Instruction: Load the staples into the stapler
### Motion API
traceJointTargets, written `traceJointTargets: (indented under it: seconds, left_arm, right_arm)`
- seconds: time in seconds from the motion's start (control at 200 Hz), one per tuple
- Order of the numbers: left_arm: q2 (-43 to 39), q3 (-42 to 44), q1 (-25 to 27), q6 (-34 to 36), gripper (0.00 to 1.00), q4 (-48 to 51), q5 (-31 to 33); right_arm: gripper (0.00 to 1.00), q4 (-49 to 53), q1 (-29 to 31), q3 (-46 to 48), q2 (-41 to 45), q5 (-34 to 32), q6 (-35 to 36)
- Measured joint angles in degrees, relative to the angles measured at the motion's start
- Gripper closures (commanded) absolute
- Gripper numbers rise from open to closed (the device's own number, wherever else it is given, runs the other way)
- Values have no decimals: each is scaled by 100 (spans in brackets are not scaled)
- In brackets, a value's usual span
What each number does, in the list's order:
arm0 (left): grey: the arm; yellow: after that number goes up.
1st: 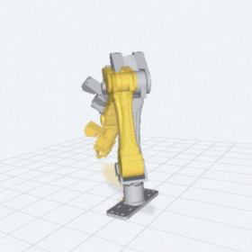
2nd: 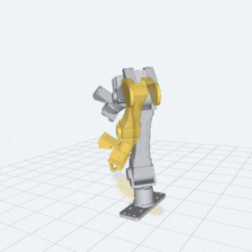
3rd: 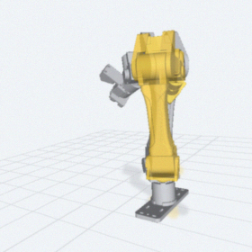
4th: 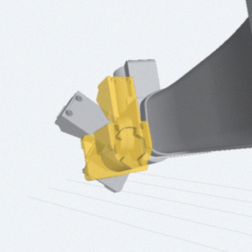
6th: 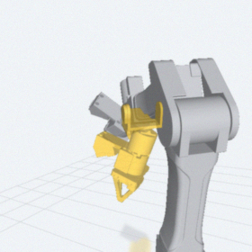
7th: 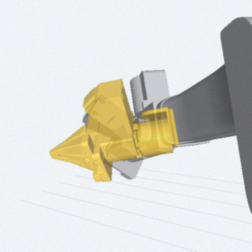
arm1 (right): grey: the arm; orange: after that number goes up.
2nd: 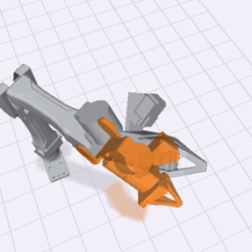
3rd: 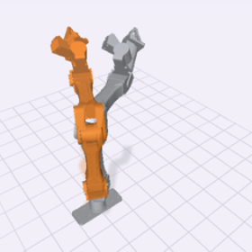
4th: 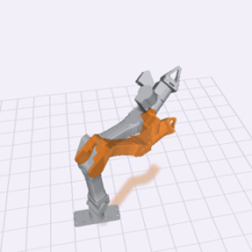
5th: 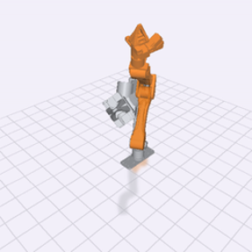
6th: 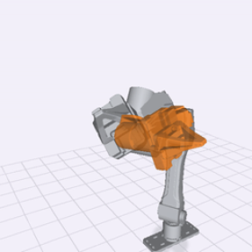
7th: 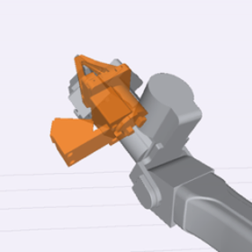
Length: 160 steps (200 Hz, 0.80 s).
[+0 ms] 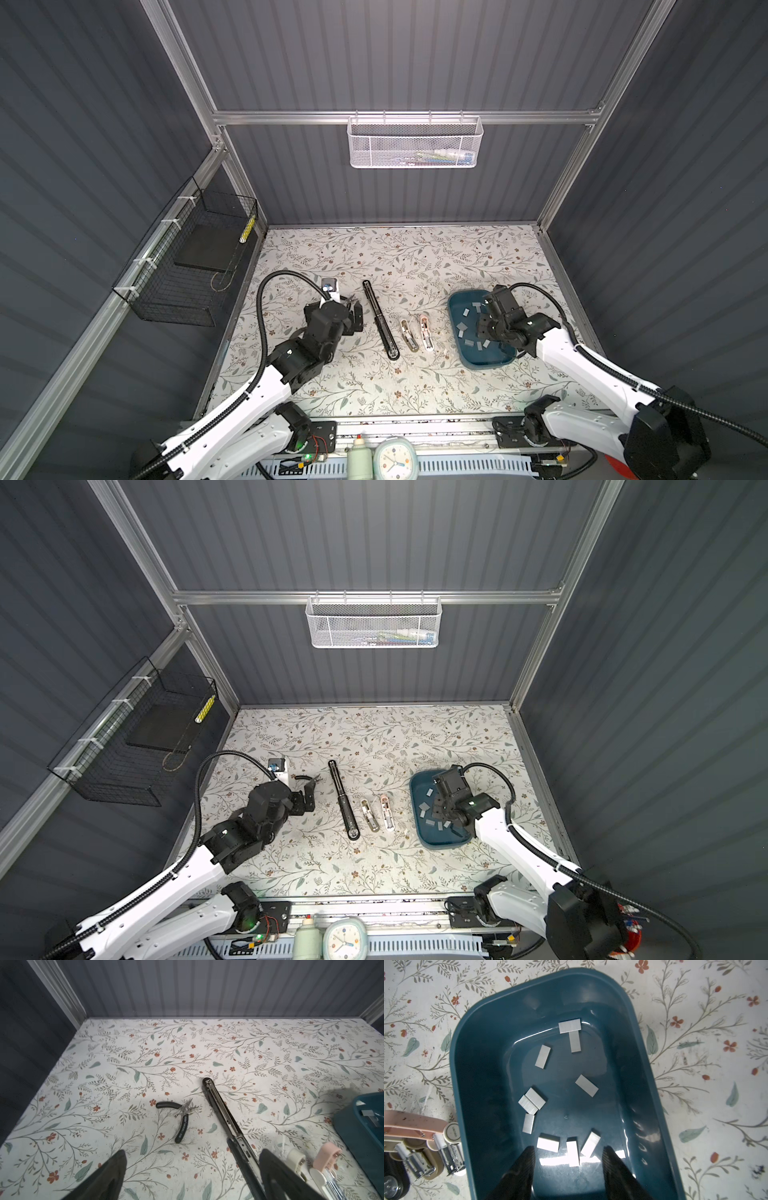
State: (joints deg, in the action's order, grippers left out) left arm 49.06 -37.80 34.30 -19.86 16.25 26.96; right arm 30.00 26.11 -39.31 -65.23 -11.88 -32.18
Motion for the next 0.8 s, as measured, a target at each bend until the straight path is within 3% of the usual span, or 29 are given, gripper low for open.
traceJointTargets:
  seconds: [0.07,0.135,0.255,0.8]
  left_arm:
    - [66,4,-787,-4,1,-83,-623]
    - [109,4,-1038,2,1,-144,-1064]
    - [212,4,-1049,46,1,-229,-1532]
    - [-35,105,-1047,214,1,-269,-2061]
  right_arm:
    - [46,-116,-20,9,-109,9,68]
    - [47,-227,-26,9,-199,39,120]
    - [47,-376,-31,9,-323,59,166]
    - [47,-481,-199,-195,-1130,55,109]
